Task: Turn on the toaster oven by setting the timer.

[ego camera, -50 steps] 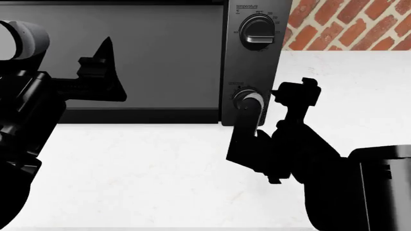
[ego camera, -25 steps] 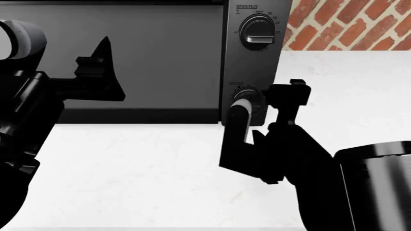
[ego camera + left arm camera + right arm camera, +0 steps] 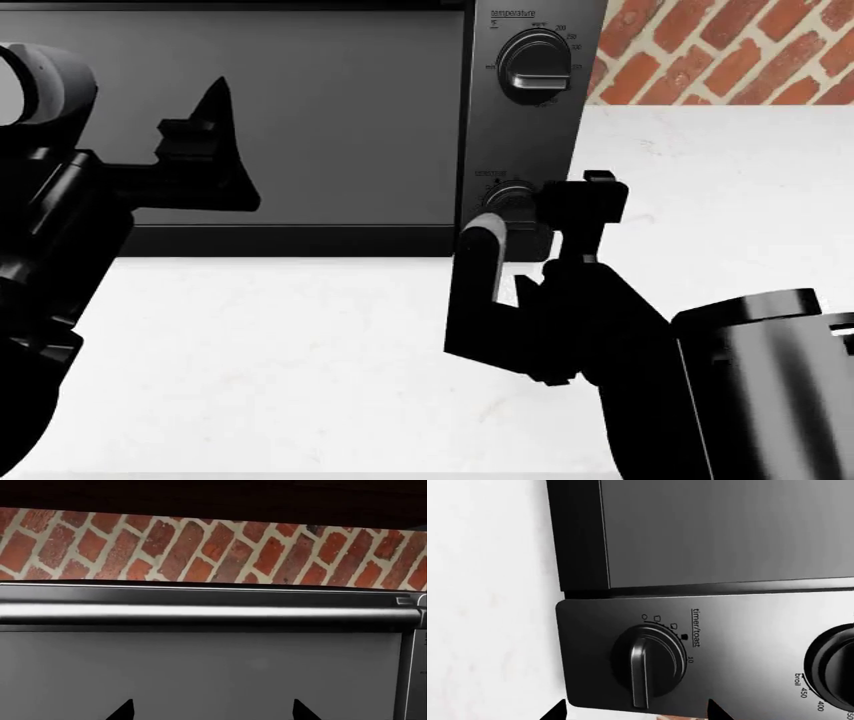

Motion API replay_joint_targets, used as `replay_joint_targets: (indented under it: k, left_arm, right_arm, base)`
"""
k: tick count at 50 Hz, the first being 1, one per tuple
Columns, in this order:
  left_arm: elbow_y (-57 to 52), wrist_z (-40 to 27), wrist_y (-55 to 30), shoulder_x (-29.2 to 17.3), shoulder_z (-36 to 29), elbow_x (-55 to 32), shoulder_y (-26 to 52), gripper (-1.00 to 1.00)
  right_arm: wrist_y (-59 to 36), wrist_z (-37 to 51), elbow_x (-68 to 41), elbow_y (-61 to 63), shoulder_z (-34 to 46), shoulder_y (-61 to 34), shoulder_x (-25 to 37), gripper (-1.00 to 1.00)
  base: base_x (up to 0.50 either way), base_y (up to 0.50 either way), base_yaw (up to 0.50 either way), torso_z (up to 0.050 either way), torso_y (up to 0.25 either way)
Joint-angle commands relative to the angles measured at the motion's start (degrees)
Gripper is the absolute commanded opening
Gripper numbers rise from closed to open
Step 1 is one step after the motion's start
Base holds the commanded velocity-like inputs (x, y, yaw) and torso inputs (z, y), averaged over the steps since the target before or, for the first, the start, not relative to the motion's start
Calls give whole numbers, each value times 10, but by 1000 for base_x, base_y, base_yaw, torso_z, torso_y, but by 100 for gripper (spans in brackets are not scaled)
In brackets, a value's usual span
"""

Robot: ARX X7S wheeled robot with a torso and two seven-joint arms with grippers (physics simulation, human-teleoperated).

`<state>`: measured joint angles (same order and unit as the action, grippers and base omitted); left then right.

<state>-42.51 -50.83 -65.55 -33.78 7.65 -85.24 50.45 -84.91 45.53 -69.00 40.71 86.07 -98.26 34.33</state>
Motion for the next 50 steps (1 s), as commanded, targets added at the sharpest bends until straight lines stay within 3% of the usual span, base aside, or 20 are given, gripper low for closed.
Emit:
replay_joint_targets:
  k: [1, 17, 50]
  left_arm:
    - [0, -1, 4, -2, -3, 0, -1, 100]
    - [3, 1, 9, -3, -9, 5, 0, 100]
    - [5, -1, 20, -11, -12, 2, -5, 100]
  right_arm:
    - [23, -19, 26, -17, 31, -4, -4, 100]
    - [44, -37, 57, -45, 59, -6, -9, 100]
    - [17, 22, 0, -59, 35, -6, -22, 100]
  base:
    - [0, 0, 0, 0, 0]
    - [0, 0, 0, 0, 0]
    - [0, 0, 0, 0, 0]
